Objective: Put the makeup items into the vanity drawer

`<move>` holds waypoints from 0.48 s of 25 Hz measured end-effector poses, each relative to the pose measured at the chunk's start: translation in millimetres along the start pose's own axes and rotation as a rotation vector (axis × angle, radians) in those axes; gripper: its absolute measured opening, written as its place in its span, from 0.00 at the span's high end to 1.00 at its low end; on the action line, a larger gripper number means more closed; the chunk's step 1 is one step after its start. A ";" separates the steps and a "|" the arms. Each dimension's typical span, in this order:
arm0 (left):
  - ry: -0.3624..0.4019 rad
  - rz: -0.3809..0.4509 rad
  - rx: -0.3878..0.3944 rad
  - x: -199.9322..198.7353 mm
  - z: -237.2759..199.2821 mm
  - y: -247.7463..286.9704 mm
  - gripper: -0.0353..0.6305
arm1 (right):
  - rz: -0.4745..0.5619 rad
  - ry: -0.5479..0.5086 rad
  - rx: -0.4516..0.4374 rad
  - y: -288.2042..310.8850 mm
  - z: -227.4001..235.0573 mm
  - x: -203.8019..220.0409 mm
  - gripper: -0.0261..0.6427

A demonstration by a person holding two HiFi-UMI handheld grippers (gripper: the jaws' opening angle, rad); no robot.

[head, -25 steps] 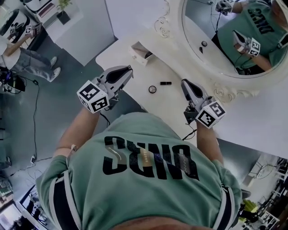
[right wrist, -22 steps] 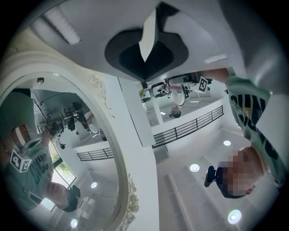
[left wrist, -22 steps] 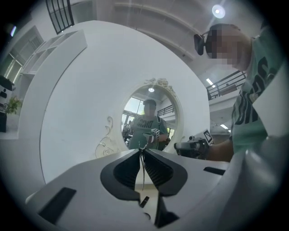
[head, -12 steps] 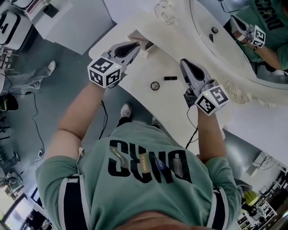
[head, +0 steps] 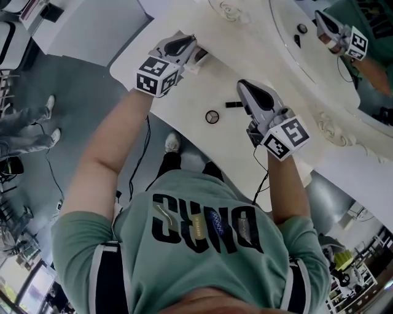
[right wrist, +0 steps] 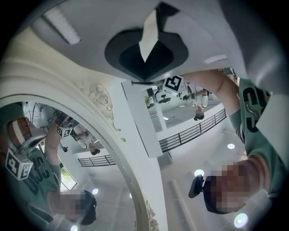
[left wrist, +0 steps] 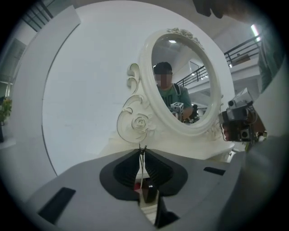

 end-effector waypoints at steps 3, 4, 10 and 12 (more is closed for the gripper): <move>0.060 -0.014 -0.008 12.1 0.8 1.8 0.88 | -0.001 0.007 0.007 -2.7 2.4 0.8 0.95; 0.083 -0.024 -0.013 16.4 1.2 2.2 0.88 | 0.000 0.010 0.009 -3.8 3.0 0.8 0.95; 0.185 -0.124 -0.027 38.2 3.0 2.0 0.88 | 0.003 0.015 0.009 -6.7 0.0 0.7 0.95; 0.177 -0.133 -0.018 39.7 4.1 3.2 0.86 | 0.004 0.014 0.007 -6.5 -2.4 0.3 0.95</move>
Point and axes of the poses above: the fingertips, and each gripper's own axes: y forward along the fingers, z to its right, x out of its underside, the point moved 6 cm from there along -y, backward along the fingers, and after that the axes turned 13 degrees about -x, right-handed, at the moved point
